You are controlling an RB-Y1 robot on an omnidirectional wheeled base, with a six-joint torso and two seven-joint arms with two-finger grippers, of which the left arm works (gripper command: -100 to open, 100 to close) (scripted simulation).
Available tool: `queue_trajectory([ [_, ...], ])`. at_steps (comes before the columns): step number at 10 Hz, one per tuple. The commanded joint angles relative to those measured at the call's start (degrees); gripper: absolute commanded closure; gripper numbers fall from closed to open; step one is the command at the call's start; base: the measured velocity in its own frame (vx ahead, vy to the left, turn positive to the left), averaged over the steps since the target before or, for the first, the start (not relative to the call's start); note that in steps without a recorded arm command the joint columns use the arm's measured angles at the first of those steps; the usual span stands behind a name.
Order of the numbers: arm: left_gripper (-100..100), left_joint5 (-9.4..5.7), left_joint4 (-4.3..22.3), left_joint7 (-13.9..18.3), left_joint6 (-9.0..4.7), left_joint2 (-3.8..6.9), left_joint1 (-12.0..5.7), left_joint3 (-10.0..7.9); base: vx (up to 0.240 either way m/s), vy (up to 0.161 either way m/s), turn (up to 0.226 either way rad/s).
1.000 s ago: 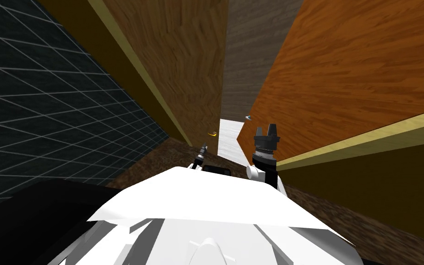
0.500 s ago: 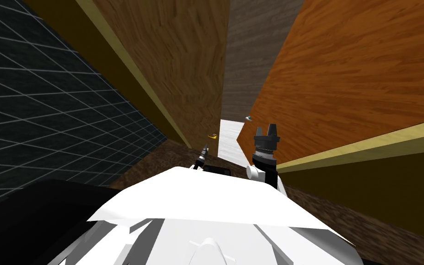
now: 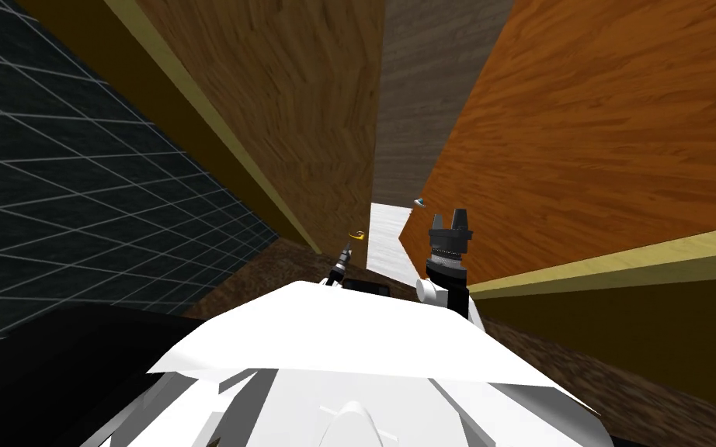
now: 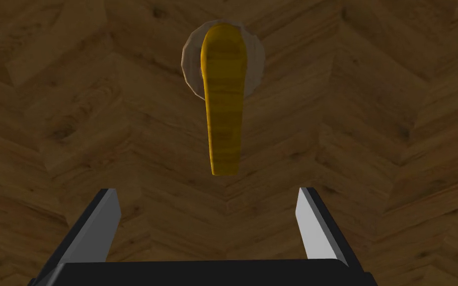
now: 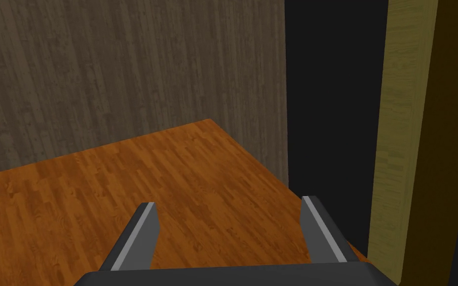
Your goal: Push the door open
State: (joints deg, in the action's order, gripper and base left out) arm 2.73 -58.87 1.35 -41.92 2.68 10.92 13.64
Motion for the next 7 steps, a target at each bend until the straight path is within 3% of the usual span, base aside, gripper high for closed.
queue_trajectory([
  [1, -100, -0.07, 0.3, 0.0, 0.00, 0.08, -0.27, -0.18, 0.169, -0.073, -0.017],
  [5, -100, -0.33, 1.7, -0.2, -0.36, -0.98, -1.23, -0.85, 0.193, -0.038, -0.022],
  [6, -100, -0.28, 1.4, -0.1, -0.22, -0.69, -1.05, -0.73, 0.092, -0.005, -0.003],
  [7, 100, -0.28, 1.4, -0.1, -0.22, -0.69, -1.05, -0.73, -0.013, 0.000, 0.005],
])
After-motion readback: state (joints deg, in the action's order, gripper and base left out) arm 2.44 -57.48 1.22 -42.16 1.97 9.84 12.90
